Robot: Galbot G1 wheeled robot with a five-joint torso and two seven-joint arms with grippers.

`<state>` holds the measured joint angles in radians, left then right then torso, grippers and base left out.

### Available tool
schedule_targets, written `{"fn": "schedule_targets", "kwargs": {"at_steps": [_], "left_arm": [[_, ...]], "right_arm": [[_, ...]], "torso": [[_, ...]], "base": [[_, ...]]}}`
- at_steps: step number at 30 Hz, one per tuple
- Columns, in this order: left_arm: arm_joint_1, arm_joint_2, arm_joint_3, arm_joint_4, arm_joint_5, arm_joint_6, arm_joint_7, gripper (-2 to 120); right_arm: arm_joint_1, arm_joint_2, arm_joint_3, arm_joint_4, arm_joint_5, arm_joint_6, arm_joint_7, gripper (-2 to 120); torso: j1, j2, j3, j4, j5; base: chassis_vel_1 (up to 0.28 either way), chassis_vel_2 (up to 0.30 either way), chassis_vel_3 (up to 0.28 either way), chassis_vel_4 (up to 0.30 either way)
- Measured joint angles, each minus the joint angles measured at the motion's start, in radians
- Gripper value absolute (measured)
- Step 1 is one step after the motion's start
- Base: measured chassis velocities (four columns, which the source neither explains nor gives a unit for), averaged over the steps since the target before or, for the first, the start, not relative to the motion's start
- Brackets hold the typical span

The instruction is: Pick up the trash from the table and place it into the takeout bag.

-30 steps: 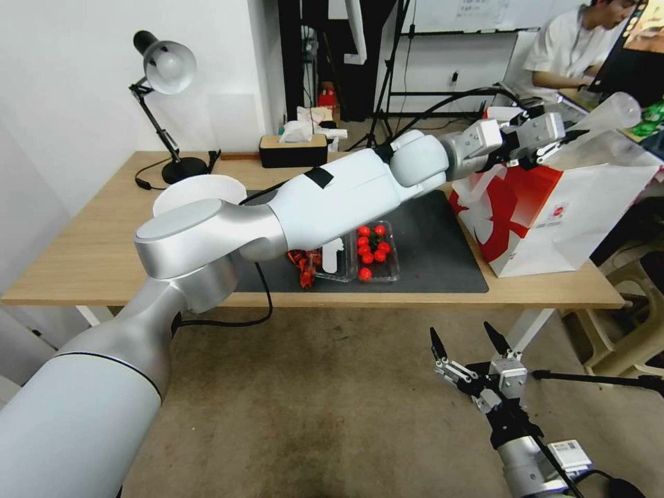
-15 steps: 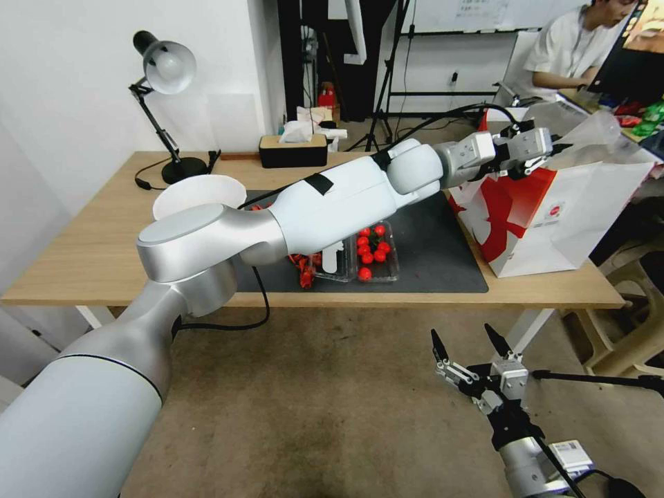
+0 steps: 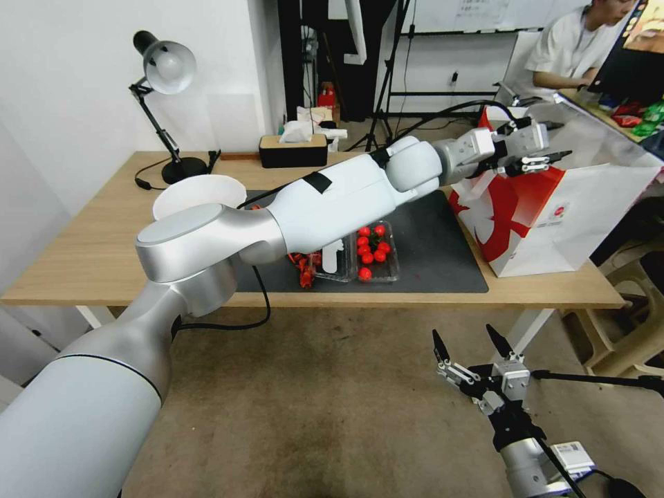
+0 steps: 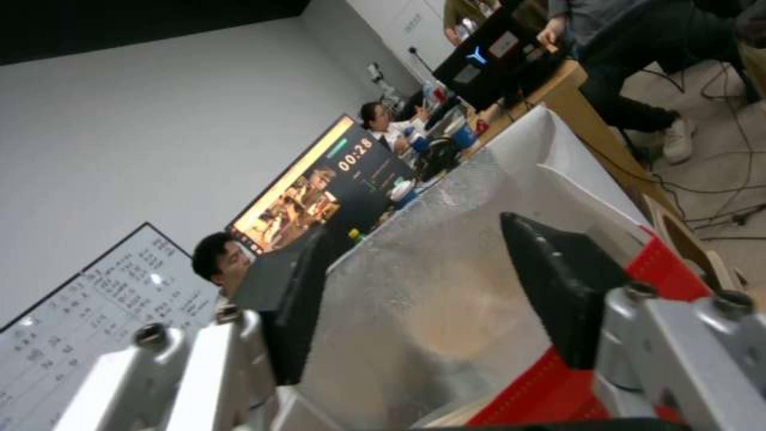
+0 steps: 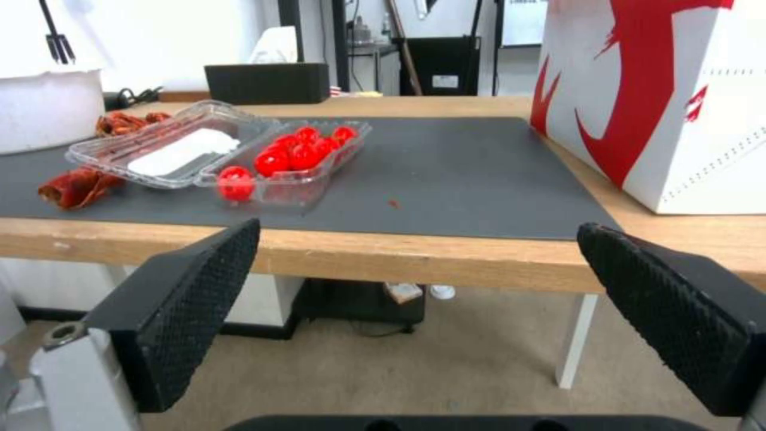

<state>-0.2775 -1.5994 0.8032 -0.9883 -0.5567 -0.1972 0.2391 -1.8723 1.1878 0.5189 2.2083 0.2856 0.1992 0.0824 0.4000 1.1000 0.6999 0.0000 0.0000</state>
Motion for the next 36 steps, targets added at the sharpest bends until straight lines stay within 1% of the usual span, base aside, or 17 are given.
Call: {"fn": "schedule_targets", "kwargs": {"at_steps": [8,10,14,16,17,19,20,23,25,26,28,29,31,32,34,35,36], "left_arm": [[0.012,0.038,-0.035,-0.048,-0.011,0.025,-0.009,89],[0.032,0.088,-0.056,-0.094,-0.033,0.065,-0.034,97],[0.058,0.152,-0.082,-0.155,-0.044,0.101,-0.053,99],[0.104,0.24,-0.124,-0.26,-0.073,0.16,-0.086,100],[0.104,0.24,-0.124,-0.26,-0.073,0.16,-0.086,100],[0.194,0.356,-0.204,-0.401,-0.106,0.234,-0.131,100],[0.194,0.356,-0.204,-0.401,-0.106,0.234,-0.131,100],[0.272,0.427,-0.279,-0.485,-0.126,0.287,-0.155,100],[0.408,0.522,-0.399,-0.61,-0.154,0.365,-0.196,100],[0.408,0.522,-0.399,-0.61,-0.154,0.365,-0.196,100],[0.507,0.58,-0.492,-0.688,-0.161,0.399,-0.224,100],[0.507,0.58,-0.492,-0.688,-0.161,0.399,-0.224,100],[0.627,0.64,-0.608,-0.759,-0.176,0.435,-0.229,100],[0.627,0.64,-0.608,-0.759,-0.176,0.435,-0.229,100],[0.793,0.691,-0.759,-0.839,-0.19,0.472,-0.21,100],[0.793,0.691,-0.759,-0.839,-0.19,0.472,-0.21,100],[0.887,0.711,-0.839,-0.877,-0.19,0.479,-0.201,100]], "right_arm": [[0.001,0.014,-0.005,0.01,-0.022,0.0,0.001,100],[0.004,0.021,-0.013,0.012,-0.034,0.0,0.004,100],[0.004,0.027,-0.018,0.016,-0.044,0.0,0.005,100],[0.001,0.034,-0.022,0.02,-0.054,0.0,0.005,100],[0.001,0.034,-0.022,0.02,-0.054,0.0,0.005,100],[0.0,0.043,-0.029,0.02,-0.064,0.0,0.005,100],[0.0,0.043,-0.029,0.02,-0.064,0.0,0.005,100],[0.002,0.051,-0.035,0.02,-0.072,0.0,0.006,100],[0.0,0.061,-0.047,0.021,-0.088,0.0,0.007,100],[0.0,0.061,-0.047,0.021,-0.088,0.0,0.007,100],[-0.005,0.07,-0.057,0.026,-0.101,0.0,0.007,100],[-0.005,0.07,-0.057,0.026,-0.101,0.0,0.007,100],[-0.007,0.078,-0.071,0.026,-0.11,0.0,0.007,100],[-0.007,0.078,-0.071,0.026,-0.11,0.0,0.007,100],[-0.007,0.086,-0.082,0.026,-0.119,0.0,0.008,100],[-0.007,0.086,-0.082,0.026,-0.119,0.0,0.008,100],[-0.007,0.089,-0.085,0.026,-0.124,0.0,0.008,100]], "torso": [[0.0,0.0,0.0,-0.0002,0.0],[0.0,0.0,0.0,-0.0002,0.0],[0.0,0.0,0.0,-0.0002,-0.0002],[0.0,0.0,0.0,0.0002,-0.0004],[0.0,0.0,0.0,0.0002,-0.0004],[0.0,0.0,0.0,0.0,-0.0006],[0.0,0.0,0.0,0.0,-0.0006],[0.0,0.0,0.0,0.0002,-0.0007],[0.0,0.0,0.0,0.0003,-0.001],[0.0,0.0,0.0,0.0003,-0.001],[0.0,0.0,0.0,0.0001,-0.0009],[0.0,0.0,0.0,0.0001,-0.0009],[0.0,0.0,0.0,0.0,-0.0006],[0.0,0.0,0.0,0.0,-0.0006],[0.0,0.0,0.0,0.0002,-0.0001],[0.0,0.0,0.0,0.0002,-0.0001],[0.0,0.0,0.0,0.0003,-0.0009]], "base": [[0.0,0.0,0.0,0.0],[0.0,0.0,0.0,0.0],[0.0,0.0,0.0,0.0],[0.0,0.0,0.0,0.0],[0.0,0.0,0.0,0.0],[0.0,0.0,0.0,0.0],[0.0,0.0,0.0,0.0],[0.0,0.0,0.0,0.0],[0.0,0.0,0.0,0.0],[0.0,0.0,0.0,0.0],[0.0,0.0,0.0,0.0],[0.0,0.0,0.0,0.0],[0.0,0.0,0.0,0.0],[0.0,0.0,0.0,0.0],[0.0,0.0,0.0,0.0],[0.0,0.0,0.0,0.0],[0.0,0.0,0.0,0.0]]}}
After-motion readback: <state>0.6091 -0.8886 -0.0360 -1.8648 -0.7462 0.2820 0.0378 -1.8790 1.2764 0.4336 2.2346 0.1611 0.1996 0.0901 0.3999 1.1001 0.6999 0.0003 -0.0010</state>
